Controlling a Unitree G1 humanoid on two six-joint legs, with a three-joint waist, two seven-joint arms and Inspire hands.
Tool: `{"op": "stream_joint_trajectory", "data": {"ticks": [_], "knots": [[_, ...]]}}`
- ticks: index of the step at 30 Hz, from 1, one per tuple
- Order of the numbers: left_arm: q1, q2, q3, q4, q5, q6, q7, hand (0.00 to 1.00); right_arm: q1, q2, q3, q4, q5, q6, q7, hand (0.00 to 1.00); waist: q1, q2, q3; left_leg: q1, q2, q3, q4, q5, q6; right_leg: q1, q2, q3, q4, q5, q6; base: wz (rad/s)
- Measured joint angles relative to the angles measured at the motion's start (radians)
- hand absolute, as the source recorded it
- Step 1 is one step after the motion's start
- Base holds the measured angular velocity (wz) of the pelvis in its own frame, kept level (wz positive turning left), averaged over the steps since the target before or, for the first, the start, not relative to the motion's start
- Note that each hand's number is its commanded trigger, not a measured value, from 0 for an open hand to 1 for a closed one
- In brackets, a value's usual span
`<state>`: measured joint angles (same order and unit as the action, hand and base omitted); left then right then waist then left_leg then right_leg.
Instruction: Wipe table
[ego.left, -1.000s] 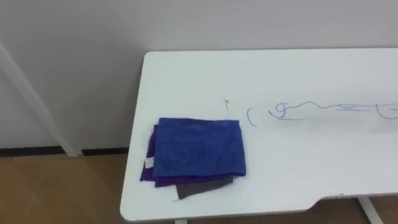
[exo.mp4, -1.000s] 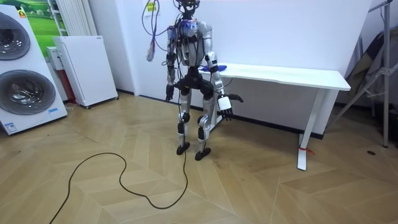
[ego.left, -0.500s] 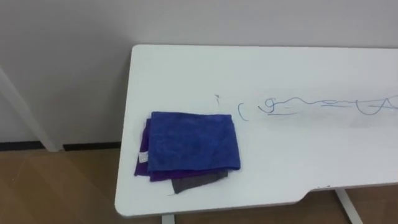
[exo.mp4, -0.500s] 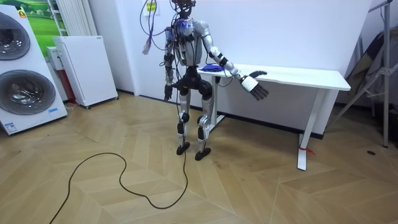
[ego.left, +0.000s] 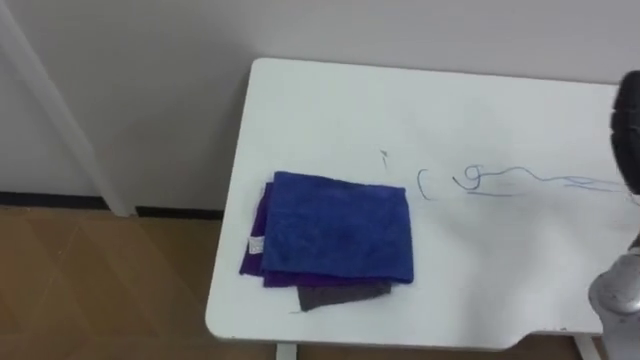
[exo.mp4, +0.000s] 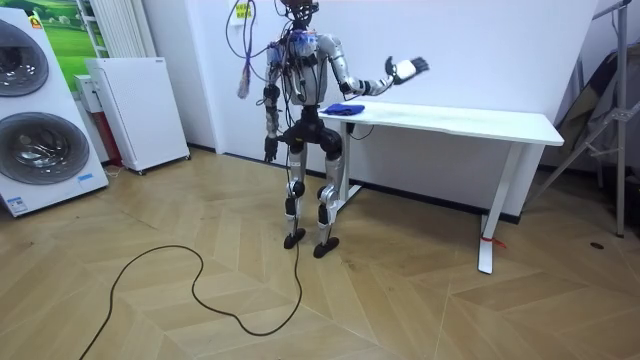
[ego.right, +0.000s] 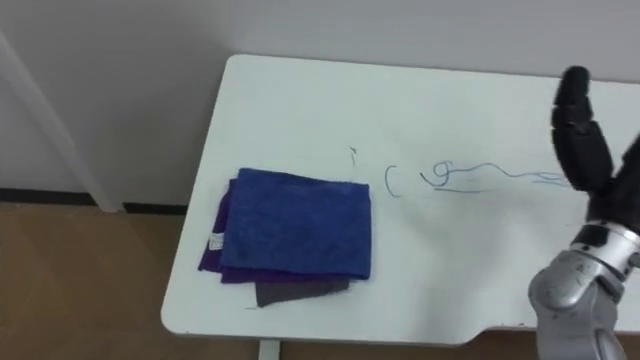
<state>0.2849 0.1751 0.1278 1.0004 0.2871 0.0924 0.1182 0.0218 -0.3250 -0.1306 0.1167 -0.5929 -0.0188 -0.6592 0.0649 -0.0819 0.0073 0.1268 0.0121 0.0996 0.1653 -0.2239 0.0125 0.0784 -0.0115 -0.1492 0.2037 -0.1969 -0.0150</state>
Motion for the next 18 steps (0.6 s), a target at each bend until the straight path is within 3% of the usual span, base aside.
{"op": "stream_joint_trajectory", "data": {"ticks": [1, 8, 10, 15, 18], "knots": [[0.000, 0.001, -0.017, -0.001, 0.000, 0.000, 0.000, 0.00, -0.003, 0.000, 0.032, -0.007, -0.023, -0.007, 0.013, 0.00, 0.002, -0.002, 0.0038, 0.000, -0.002, -0.014, 0.001, 0.000, 0.000, 0.006, -0.002, -0.010, -0.001, 0.000, 0.000, 0.25], [-0.002, 0.000, -0.057, 0.001, 0.001, 0.001, 0.000, 0.00, -0.008, 0.002, 0.180, -0.006, -0.070, -0.009, 0.122, 0.00, 0.055, -0.001, 0.0030, -0.009, -0.003, -0.036, 0.006, 0.000, 0.000, 0.013, -0.005, -0.028, -0.001, 0.000, 0.000, 0.11], [0.002, 0.000, -0.062, 0.004, 0.000, 0.001, -0.001, 0.00, -0.009, 0.002, 0.205, -0.003, -0.105, -0.015, 0.141, 0.00, 0.061, 0.005, 0.0066, -0.004, -0.003, -0.041, 0.009, 0.000, 0.000, 0.023, -0.005, -0.031, -0.002, 0.000, 0.000, 0.08], [0.008, -0.001, -0.093, 0.001, 0.000, 0.002, -0.018, 0.00, -0.019, 0.003, 0.292, 0.044, -0.188, -0.003, 0.209, 0.00, 0.081, 0.014, 0.0058, -0.002, -0.006, -0.059, 0.013, 0.000, 0.000, 0.034, -0.008, -0.049, -0.004, -0.001, 0.000, 0.09], [0.021, -0.001, -0.101, -0.032, 0.004, 0.012, -0.020, 0.00, -0.015, 0.006, 0.359, 0.044, -0.285, 0.006, 0.241, 0.00, 0.083, 0.016, -0.0003, -0.014, -0.008, -0.062, 0.017, 0.000, 0.000, 0.036, -0.007, -0.049, -0.019, -0.001, 0.000, 0.09]]}}
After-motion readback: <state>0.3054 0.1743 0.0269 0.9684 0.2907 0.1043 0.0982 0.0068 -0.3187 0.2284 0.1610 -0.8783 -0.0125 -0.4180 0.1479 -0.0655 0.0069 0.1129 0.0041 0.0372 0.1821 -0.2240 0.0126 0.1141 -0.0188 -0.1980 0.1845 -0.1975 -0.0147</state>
